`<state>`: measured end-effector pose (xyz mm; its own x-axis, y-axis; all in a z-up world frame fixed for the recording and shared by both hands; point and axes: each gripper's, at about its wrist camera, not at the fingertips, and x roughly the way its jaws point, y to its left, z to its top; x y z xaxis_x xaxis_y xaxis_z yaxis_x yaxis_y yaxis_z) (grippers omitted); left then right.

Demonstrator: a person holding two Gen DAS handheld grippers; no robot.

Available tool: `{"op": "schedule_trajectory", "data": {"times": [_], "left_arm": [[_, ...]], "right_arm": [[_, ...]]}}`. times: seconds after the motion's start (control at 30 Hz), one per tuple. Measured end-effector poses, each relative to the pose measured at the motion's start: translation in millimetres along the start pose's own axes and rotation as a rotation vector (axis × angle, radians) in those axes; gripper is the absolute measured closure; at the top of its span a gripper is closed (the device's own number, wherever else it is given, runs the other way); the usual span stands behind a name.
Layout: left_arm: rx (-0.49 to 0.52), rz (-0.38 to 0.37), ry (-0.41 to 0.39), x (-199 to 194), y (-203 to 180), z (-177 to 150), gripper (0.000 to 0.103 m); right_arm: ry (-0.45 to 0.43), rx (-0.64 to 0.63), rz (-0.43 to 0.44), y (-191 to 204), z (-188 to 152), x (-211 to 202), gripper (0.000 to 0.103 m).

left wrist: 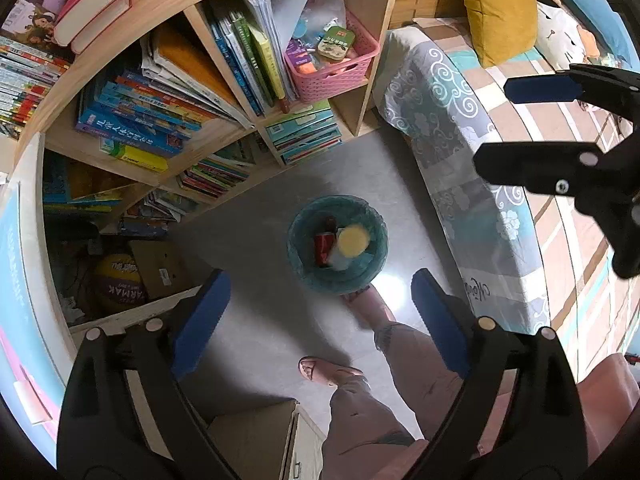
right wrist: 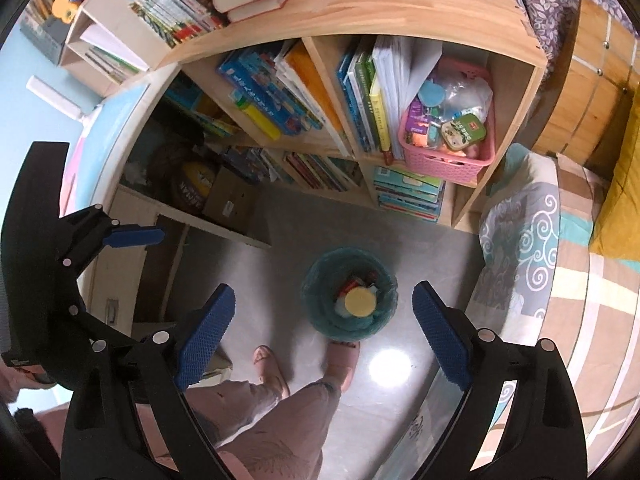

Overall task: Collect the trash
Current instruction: 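Move both open tools back over the table items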

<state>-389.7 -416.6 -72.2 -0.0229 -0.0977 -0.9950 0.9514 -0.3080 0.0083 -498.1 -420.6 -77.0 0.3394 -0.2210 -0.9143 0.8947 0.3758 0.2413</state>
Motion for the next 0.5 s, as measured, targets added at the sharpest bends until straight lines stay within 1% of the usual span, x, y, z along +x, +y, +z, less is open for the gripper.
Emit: {"op": "schedule_trajectory", "data": {"times": [0.33,0.5], "left_arm": [[-0.002,0.011,-0.004,-3.0,3.7,-3.7,0.011],[-0.013,0.013,-0.007,-5.5,7.7,-7.0,0.011]], "right_arm": [[-0.007,0.012,0.001,-1.6,1.6,-3.9,0.013],[-0.005,-0.006,0.002,0.9,3.3,-3.3,0.013]]}}
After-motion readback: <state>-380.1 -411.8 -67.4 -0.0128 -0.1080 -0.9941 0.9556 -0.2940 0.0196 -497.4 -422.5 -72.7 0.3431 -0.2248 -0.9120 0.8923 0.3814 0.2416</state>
